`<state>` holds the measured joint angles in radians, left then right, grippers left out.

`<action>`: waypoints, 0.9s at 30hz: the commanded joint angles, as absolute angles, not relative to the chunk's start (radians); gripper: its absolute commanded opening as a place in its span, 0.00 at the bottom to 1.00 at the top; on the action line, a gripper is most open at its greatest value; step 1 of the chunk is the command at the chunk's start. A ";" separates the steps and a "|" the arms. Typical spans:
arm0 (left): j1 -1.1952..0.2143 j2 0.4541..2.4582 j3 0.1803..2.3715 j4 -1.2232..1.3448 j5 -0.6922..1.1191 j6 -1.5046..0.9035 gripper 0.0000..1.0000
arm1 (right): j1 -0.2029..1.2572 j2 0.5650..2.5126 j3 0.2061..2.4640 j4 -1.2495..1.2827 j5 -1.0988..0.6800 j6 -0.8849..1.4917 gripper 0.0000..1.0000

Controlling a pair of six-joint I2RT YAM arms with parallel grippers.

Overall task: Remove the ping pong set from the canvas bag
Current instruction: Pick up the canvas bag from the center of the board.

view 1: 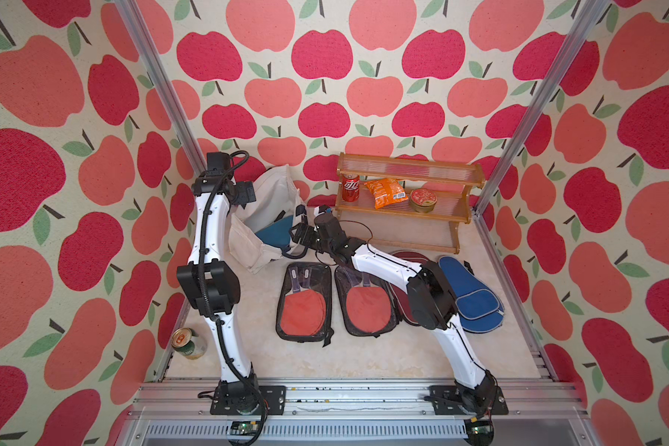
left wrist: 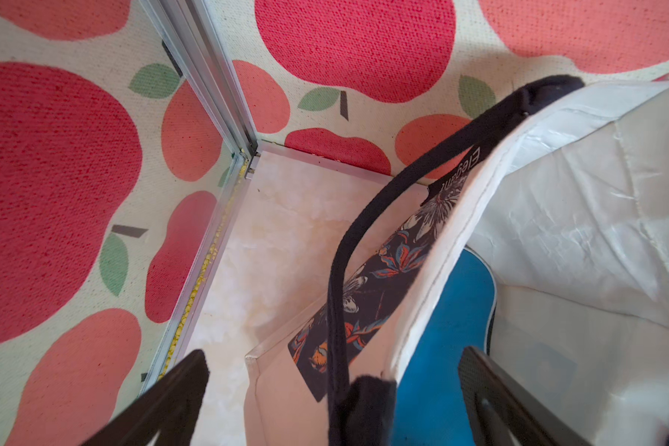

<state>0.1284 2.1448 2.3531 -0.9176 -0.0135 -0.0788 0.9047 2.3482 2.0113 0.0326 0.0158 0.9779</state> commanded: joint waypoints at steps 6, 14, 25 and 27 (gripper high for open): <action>0.110 2.262 2.456 -0.948 0.010 -0.055 0.89 | 0.930 2.469 2.170 -0.021 0.056 1.118 0.78; 0.066 2.292 2.461 -0.961 -0.024 -0.041 0.19 | 0.935 2.471 2.152 0.015 0.077 1.188 0.58; 0.048 2.279 2.497 -0.965 -0.043 -0.049 0.00 | 0.928 2.457 2.180 -0.005 0.063 1.142 0.41; 0.051 2.268 2.508 -0.968 -0.033 -0.053 0.00 | 0.929 2.459 2.182 -0.009 0.064 1.130 0.41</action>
<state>0.0479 2.2742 2.4657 -0.9451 -0.0437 -0.0517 0.9329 2.4638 2.1471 0.0048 0.0612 1.1641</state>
